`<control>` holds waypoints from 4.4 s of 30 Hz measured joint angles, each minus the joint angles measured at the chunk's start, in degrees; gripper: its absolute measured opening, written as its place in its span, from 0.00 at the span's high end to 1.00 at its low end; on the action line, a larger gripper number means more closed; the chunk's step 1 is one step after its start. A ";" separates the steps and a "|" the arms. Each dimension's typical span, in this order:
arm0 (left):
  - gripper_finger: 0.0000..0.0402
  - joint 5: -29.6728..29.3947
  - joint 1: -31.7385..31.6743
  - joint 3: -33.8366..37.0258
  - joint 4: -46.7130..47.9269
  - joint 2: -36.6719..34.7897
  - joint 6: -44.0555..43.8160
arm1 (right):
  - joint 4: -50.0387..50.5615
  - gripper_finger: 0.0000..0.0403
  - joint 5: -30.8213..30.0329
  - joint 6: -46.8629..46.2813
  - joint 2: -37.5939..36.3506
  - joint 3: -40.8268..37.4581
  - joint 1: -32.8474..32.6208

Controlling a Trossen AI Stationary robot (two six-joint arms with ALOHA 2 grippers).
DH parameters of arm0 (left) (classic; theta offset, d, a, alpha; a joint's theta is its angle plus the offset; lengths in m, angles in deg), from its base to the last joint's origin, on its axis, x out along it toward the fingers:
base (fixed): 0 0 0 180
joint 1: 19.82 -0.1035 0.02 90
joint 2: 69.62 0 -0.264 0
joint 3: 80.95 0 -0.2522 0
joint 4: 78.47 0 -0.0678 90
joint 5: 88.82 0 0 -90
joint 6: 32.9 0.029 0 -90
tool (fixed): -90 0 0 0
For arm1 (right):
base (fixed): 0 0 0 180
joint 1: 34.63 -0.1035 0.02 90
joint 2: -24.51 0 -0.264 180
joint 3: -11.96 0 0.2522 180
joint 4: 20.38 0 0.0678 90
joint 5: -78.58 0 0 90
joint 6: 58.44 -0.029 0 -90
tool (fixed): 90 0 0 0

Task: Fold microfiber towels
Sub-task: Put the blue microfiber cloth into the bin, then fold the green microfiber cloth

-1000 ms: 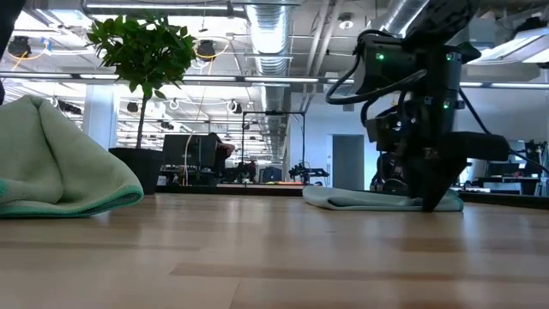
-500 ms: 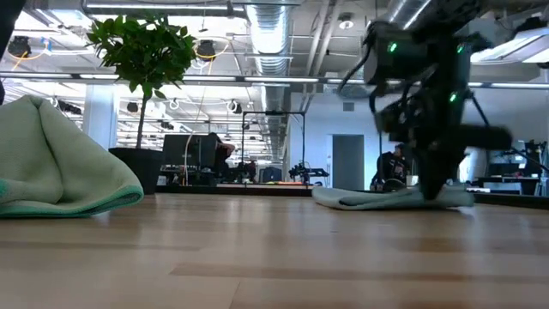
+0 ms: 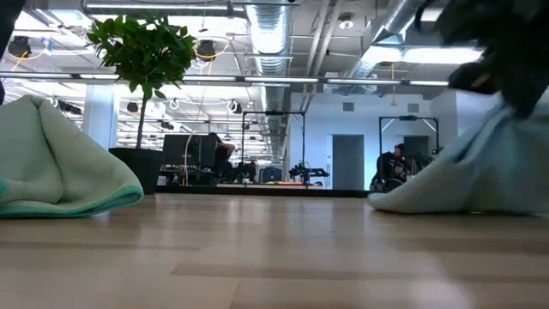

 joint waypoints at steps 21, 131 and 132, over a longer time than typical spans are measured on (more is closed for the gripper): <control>0.64 0.13 0.02 0.00 1.51 0.00 1.47 | -10.38 0.99 7.80 -32.71 6.49 7.61 -33.04; 0.64 10.63 7.21 5.28 20.42 -1.91 -22.65 | -15.97 0.59 -23.83 -24.23 -1.37 10.87 -29.25; 0.64 10.70 7.64 6.61 20.44 -1.95 -24.10 | -16.05 0.59 -24.51 -22.76 -2.02 10.87 -28.69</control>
